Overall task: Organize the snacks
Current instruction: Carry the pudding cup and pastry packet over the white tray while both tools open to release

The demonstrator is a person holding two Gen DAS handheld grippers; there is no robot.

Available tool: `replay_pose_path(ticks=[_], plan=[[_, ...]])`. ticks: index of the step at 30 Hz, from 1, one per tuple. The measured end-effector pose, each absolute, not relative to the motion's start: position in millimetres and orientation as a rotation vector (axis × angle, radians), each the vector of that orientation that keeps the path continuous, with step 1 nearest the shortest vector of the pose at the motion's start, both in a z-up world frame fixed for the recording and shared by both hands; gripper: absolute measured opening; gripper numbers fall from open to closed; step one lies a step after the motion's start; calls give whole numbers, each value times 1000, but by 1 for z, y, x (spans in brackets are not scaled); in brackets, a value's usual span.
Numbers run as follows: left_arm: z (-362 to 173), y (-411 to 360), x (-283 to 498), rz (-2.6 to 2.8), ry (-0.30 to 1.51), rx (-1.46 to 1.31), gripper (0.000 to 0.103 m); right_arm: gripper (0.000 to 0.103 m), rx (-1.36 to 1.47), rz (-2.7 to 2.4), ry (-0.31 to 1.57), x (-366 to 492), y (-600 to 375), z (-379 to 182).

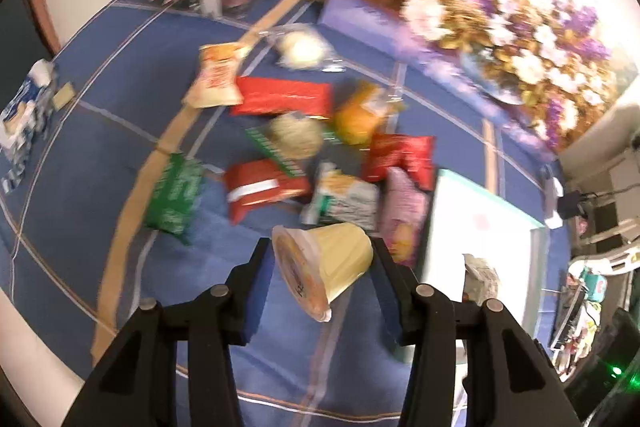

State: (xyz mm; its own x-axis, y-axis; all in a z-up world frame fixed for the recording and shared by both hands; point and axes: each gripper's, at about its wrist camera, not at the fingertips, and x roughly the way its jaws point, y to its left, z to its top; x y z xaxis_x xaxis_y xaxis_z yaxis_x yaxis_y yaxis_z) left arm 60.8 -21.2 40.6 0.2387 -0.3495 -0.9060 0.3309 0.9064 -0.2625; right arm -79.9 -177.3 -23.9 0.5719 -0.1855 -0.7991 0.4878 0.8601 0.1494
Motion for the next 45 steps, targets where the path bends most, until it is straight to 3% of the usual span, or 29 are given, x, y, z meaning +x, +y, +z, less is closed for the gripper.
replay_pose_path(ticks=[8, 21, 33, 45], plan=[[51, -101, 26, -620, 1251, 7, 50, 55, 431, -577, 839, -118, -245, -12], [16, -207, 2, -687, 1232, 152, 50, 55, 541, -714, 806, -157, -320, -21], [-46, -222, 10, -612, 1256, 262, 50, 56, 542, -708, 836, -145, -341, -42], [-29, -225, 1, -628, 1149, 300, 50, 56, 554, -736, 883, -140, -350, -56]])
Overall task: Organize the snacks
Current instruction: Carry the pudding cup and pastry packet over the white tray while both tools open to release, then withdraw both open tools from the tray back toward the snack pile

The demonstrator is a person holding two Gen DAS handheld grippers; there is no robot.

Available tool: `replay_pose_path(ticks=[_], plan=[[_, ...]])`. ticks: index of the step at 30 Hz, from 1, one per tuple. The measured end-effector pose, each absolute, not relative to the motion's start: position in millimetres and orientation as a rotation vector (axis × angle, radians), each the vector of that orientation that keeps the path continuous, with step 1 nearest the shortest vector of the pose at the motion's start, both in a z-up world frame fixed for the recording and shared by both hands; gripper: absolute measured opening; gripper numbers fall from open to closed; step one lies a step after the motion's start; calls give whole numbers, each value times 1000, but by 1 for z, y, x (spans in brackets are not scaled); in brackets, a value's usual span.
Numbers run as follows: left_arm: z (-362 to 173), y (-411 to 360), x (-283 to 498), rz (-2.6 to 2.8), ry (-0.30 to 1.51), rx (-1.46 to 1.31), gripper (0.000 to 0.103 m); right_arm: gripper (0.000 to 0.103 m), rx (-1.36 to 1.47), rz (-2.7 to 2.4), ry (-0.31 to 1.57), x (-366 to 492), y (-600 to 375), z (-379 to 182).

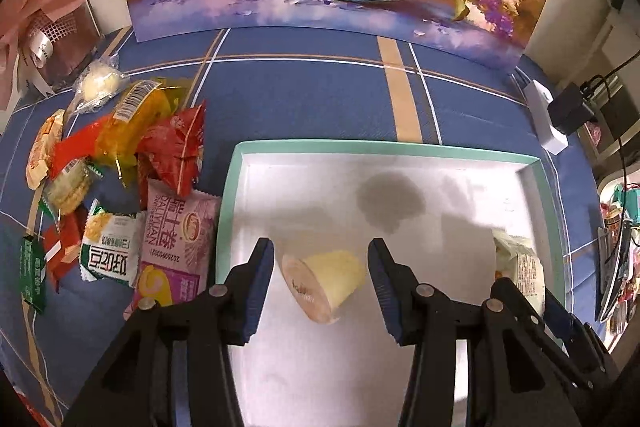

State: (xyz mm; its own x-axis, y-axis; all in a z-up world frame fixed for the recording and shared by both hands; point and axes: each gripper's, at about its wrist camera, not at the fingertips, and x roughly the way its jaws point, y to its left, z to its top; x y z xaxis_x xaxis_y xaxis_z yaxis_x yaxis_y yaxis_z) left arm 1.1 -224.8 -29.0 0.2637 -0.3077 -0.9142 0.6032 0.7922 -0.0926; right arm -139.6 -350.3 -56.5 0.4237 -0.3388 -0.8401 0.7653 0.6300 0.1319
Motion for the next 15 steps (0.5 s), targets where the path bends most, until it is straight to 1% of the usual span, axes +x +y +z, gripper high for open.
replay_pose_path(ticks=[3, 7, 10, 11, 13, 15], plan=[[-23, -220, -1, -611, 1135, 308, 51, 56, 554, -744, 883, -142, -350, -55], [-11, -204, 1, -570, 1120, 296, 58, 56, 546, -751, 877, -144, -348, -51], [-4, -191, 5, -515, 1117, 289, 60, 62, 535, -756, 869, -145, -345, -47], [-2, -186, 5, -500, 1115, 285, 63, 65, 529, -760, 869, -144, -343, -46], [0, -177, 6, -470, 1113, 293, 70, 67, 514, -759, 872, -143, -339, -43], [1, -168, 7, -446, 1113, 301, 72, 67, 511, -755, 876, -142, -337, -42]])
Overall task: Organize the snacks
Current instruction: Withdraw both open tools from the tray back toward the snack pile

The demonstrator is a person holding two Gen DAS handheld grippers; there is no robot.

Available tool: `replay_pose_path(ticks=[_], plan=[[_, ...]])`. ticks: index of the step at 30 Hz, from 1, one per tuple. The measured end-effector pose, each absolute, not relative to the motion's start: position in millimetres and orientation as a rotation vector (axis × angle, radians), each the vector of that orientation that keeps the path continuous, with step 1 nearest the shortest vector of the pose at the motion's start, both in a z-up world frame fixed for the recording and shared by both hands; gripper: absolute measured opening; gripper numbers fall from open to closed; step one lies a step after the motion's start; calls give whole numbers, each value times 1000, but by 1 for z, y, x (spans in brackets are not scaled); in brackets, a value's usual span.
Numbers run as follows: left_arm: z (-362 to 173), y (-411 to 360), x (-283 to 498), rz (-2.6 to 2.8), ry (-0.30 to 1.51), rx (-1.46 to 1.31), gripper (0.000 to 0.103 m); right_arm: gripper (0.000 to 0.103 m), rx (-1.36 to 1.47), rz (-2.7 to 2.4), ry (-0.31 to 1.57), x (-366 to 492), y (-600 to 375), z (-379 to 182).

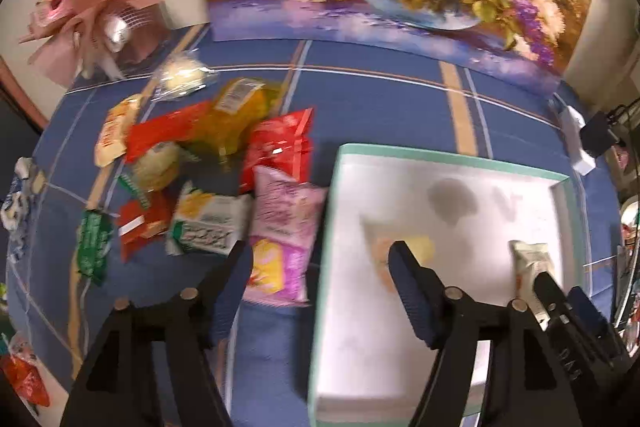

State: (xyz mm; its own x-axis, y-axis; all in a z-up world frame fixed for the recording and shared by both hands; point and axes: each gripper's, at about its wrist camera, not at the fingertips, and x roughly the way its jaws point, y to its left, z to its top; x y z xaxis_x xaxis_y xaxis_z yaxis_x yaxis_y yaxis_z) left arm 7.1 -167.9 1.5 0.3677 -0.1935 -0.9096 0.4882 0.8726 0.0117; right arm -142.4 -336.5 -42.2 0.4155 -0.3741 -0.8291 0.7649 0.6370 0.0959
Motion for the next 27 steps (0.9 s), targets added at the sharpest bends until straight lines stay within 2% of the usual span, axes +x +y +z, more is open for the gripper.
replay_pose_path(ticks=[7, 9, 10, 11, 16, 23, 27], plan=[[4, -139, 9, -400, 1114, 297, 73, 67, 470, -727, 866, -133, -318, -31], [5, -129, 13, -388, 1108, 295, 78, 67, 470, -709, 861, -130, -312, -28], [6, -123, 16, -375, 1098, 295, 86, 67, 474, -700, 861, -128, -310, -27], [7, -117, 20, -356, 1089, 291, 88, 67, 475, -688, 861, -125, -306, -26], [8, -81, 41, -268, 1094, 224, 92, 67, 451, -639, 858, -111, -287, -22], [13, -35, 70, -189, 1089, 118, 93, 87, 449, -539, 834, -88, -258, -21], [14, -17, 82, -145, 1084, 109, 93, 90, 440, -497, 827, -76, -241, -22]])
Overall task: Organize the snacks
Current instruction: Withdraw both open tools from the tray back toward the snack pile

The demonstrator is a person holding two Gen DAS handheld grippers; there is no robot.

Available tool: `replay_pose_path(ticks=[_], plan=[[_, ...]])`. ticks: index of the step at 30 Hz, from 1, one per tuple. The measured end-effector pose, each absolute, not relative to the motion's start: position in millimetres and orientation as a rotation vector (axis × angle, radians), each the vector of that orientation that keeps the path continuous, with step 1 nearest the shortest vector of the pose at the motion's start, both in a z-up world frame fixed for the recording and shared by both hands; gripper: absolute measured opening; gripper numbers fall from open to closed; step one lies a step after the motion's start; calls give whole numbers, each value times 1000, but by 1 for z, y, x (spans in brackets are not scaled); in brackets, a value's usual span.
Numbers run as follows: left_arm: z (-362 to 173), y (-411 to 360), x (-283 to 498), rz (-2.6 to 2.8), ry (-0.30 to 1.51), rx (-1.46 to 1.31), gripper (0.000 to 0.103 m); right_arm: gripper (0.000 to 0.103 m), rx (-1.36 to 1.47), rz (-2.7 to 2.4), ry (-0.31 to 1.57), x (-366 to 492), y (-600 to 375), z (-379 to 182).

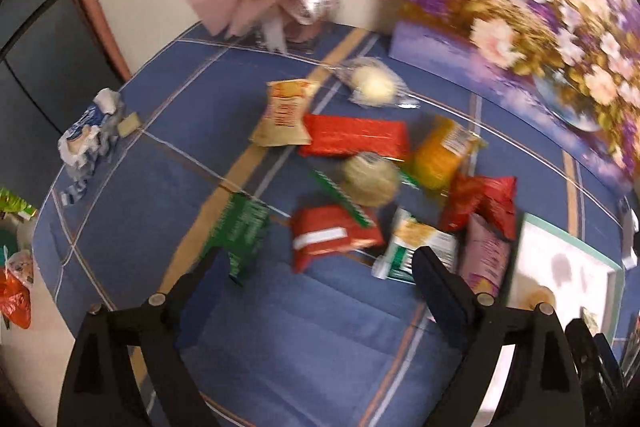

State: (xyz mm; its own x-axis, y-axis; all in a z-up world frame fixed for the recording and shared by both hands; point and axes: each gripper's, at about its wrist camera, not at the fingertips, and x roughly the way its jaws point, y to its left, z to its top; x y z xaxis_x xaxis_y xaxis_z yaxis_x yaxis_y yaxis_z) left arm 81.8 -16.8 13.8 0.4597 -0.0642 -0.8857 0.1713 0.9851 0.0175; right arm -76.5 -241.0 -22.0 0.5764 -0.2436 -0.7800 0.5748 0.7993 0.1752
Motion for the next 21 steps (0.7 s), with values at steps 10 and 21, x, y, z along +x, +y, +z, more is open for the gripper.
replay_pose_path(ticks=[10, 21], plan=[[-7, 27, 118, -100, 1141, 55, 93, 103, 430, -408, 834, -44, -205, -29], [-29, 67, 152, -138, 1213, -45, 93, 103, 439, -342, 864, -6, -176, -43]])
